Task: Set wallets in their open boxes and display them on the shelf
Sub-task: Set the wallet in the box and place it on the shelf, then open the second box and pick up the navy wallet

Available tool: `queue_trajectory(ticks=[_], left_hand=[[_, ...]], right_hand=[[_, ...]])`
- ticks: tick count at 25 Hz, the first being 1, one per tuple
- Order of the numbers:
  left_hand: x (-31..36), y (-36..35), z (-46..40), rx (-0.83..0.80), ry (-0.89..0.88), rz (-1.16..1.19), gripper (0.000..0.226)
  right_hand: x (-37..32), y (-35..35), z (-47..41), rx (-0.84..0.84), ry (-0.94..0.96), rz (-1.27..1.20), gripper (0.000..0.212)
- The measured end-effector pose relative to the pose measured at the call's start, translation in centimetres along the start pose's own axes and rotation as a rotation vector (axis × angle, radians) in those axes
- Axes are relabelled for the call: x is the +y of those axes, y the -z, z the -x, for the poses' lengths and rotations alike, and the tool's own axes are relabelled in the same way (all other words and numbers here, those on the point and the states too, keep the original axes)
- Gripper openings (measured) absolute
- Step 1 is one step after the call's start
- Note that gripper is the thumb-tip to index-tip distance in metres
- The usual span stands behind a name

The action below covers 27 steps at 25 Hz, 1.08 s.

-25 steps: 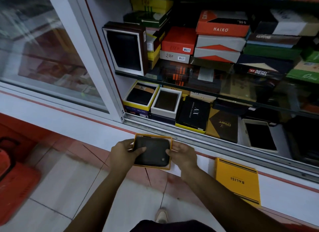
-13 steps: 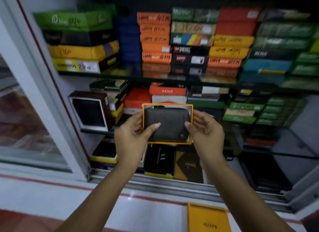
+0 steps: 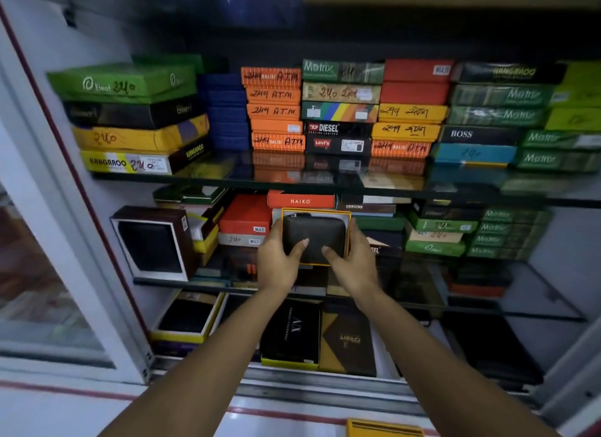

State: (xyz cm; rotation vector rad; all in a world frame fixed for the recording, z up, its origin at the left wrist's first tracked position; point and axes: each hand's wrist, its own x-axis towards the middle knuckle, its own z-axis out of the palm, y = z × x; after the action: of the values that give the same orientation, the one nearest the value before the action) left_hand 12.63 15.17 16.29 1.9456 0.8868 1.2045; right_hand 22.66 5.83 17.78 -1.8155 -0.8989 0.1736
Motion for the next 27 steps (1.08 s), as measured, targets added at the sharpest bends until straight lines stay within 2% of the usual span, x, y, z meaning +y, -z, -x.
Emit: queue_trajectory(ticks=[2, 4, 6, 8, 10, 12, 15, 18, 20, 23, 27], left_hand=[[0.7, 0.6, 1.3, -0.032, -0.049, -0.067, 0.065], [-0.9, -1.3, 7.6, -0.181, 0.082, -0.195, 0.076], [-0.8, -1.1, 10.3, -0.154, -0.042, -0.250, 0.076], [-0.1, -1.2, 12.2, -0.084, -0.171, -0.254, 0.073], [-1.6, -2.3, 16.7, -0.178, -0.117, -0.287, 0.072], [-3.2, -3.2, 21.9, -0.260, 0.002, -0.269, 0.073], [-4.3, -3.9, 26.8, -0.335, 0.289, -0.188, 0.070], [-4.1, -4.3, 27.9, -0.513, 0.648, -0.044, 0.060], [-2.8, -4.6, 27.2, -0.663, 0.878, 0.019, 0.057], [-1.1, -4.8, 25.8, -0.735, 1.081, 0.123, 0.060], [-1.1, -3.5, 24.6, -0.654, 1.102, 0.329, 0.057]], right_hand=[[0.2, 0.8, 1.6, -0.049, 0.088, 0.079, 0.079], [5.0, 1.1, 6.9, -0.113, -0.012, 0.264, 0.077], [6.6, 1.2, 9.1, -0.093, 0.141, 0.396, 0.074], [6.8, 1.8, 10.5, 0.000, 0.240, 0.501, 0.071], [9.5, 2.4, 14.1, -0.024, 0.203, 0.600, 0.071], [12.9, 2.8, 18.5, -0.048, 0.095, 0.599, 0.074], [17.2, 4.0, 22.9, -0.088, -0.226, 0.499, 0.080], [18.6, 5.0, 24.6, -0.093, -0.673, 0.091, 0.087], [18.0, 5.7, 24.4, -0.087, -0.884, -0.177, 0.081], [16.5, 7.3, 23.2, -0.085, -0.943, -0.283, 0.068], [13.6, 8.7, 22.2, -0.075, -0.848, -0.283, 0.046]])
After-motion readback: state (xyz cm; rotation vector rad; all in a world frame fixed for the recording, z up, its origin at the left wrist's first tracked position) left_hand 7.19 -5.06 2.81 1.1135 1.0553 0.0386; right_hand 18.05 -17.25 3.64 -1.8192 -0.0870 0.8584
